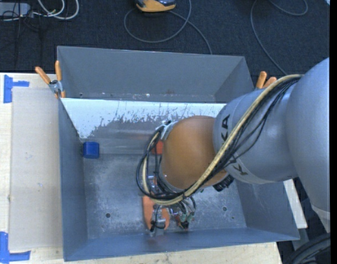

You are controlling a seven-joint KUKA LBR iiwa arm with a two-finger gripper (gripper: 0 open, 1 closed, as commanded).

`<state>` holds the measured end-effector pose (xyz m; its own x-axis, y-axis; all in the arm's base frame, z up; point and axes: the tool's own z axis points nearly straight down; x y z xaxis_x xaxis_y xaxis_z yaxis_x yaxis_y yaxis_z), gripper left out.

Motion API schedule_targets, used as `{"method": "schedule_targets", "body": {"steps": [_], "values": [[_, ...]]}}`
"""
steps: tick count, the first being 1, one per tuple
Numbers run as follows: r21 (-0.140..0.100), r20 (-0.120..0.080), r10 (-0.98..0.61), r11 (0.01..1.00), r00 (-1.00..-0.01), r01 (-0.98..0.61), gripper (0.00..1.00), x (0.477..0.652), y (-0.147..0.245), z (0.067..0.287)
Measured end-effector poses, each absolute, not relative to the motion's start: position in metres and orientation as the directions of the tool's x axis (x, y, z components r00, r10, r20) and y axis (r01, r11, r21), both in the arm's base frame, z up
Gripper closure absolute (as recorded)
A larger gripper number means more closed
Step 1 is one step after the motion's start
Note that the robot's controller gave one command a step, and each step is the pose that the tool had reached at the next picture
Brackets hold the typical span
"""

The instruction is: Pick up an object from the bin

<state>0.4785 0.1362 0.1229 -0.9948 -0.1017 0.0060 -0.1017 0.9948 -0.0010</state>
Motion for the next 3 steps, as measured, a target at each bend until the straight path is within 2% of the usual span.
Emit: {"method": "schedule_targets", "body": {"steps": [1, 2, 3], "values": [[0.002, 0.007, -0.485, 0.874, -0.874, -0.485, 0.0, 0.474, 0.119, 0.116], [0.003, 0.008, -0.488, 0.873, -0.873, -0.488, 0.0, 0.474, 0.092, 0.114], [0.0, -0.001, -0.362, 0.932, -0.932, -0.362, 0.0, 0.475, 0.072, 0.093]]}}
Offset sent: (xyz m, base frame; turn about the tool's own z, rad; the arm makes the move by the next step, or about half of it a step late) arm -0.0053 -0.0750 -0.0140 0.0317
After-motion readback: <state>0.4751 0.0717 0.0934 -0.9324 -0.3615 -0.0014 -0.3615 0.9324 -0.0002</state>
